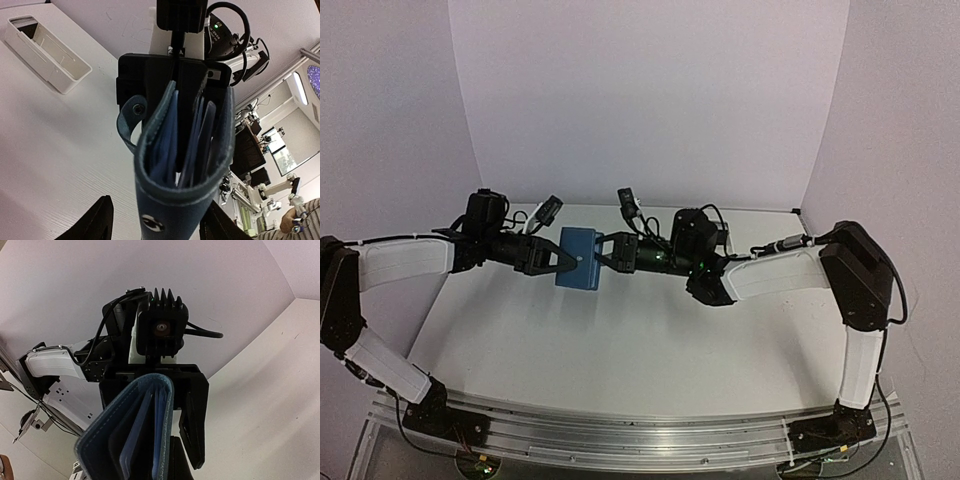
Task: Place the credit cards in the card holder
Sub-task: Close the card holder.
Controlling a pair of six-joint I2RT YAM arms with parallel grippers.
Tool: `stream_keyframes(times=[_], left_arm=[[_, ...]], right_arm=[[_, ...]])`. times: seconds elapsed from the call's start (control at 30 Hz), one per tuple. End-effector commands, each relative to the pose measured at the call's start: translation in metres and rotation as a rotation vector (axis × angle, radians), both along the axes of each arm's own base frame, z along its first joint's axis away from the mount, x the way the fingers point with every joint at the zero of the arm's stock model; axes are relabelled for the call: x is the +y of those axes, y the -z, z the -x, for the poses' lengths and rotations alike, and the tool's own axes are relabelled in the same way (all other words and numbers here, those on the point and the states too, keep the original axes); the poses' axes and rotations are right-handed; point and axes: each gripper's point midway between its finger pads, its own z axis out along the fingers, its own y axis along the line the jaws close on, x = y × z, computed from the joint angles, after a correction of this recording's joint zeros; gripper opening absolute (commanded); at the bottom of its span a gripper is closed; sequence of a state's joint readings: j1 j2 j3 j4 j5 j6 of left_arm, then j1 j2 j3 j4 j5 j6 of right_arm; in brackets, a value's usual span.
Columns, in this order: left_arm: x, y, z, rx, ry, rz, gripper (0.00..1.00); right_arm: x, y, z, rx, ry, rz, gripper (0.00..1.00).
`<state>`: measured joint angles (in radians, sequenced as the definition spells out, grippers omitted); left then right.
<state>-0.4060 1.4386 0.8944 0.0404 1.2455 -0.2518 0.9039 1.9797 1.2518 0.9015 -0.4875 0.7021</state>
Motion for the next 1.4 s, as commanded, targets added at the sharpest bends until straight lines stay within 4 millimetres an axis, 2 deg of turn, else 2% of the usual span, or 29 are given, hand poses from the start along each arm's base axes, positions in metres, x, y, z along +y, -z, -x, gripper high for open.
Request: stream_keyframes(times=[0.0,0.17,0.33,0.37,0.43,0.53,0.6,0.73,0.93,1.0,1.1,1.13,1.23,1.37], left_arm=[[-0.003,-0.02,-0.004,-0.059,0.015,0.047,0.5],[-0.008,-0.023,0.003,-0.051,0.048,0.056,0.34],[-0.01,-0.024,0.006,-0.05,0.055,0.055,0.03],[-0.01,-0.024,0.006,-0.049,0.053,0.053,0.01],[-0.01,-0.022,0.006,-0.052,0.044,0.045,0.0],[-0.008,-0.021,0.007,-0.083,0.034,0.033,0.0],[-0.007,-0.021,0.006,-0.126,0.021,0.027,0.0],[-0.007,-0.031,0.004,-0.276,0.029,0.031,0.0],[-0.003,-0.045,0.013,-0.577,0.108,0.041,0.0],[-0.002,-0.05,0.017,-0.615,0.129,0.05,0.0],[-0.001,-0.063,0.031,-0.633,0.19,0.11,0.0],[-0.001,-0.068,0.034,-0.636,0.201,0.126,0.0],[-0.003,-0.074,0.042,-0.645,0.216,0.142,0.0],[-0.006,-0.062,0.04,-0.643,0.186,0.081,0.0]], right_arm=[[0.005,-0.017,0.008,-0.051,-0.038,-0.042,0.0],[0.01,-0.014,0.01,-0.046,-0.051,-0.036,0.0],[0.011,-0.015,0.01,-0.048,-0.055,-0.038,0.0],[0.011,-0.015,0.01,-0.047,-0.056,-0.036,0.0],[0.008,-0.017,0.01,-0.044,-0.05,-0.033,0.02],[-0.007,-0.019,0.0,-0.025,-0.013,-0.017,0.3],[-0.026,-0.023,-0.01,-0.022,0.019,-0.007,0.45],[-0.067,-0.028,-0.02,-0.023,0.071,0.043,0.6],[-0.109,-0.015,-0.027,-0.056,0.195,0.208,0.64],[-0.123,0.007,-0.037,-0.019,0.265,0.256,0.62],[-0.116,0.041,-0.038,0.039,0.229,0.327,0.55],[-0.11,0.045,-0.037,0.04,0.206,0.328,0.54],[-0.091,0.04,-0.035,-0.024,0.152,0.274,0.51],[-0.066,0.029,-0.027,-0.061,0.055,0.184,0.46]])
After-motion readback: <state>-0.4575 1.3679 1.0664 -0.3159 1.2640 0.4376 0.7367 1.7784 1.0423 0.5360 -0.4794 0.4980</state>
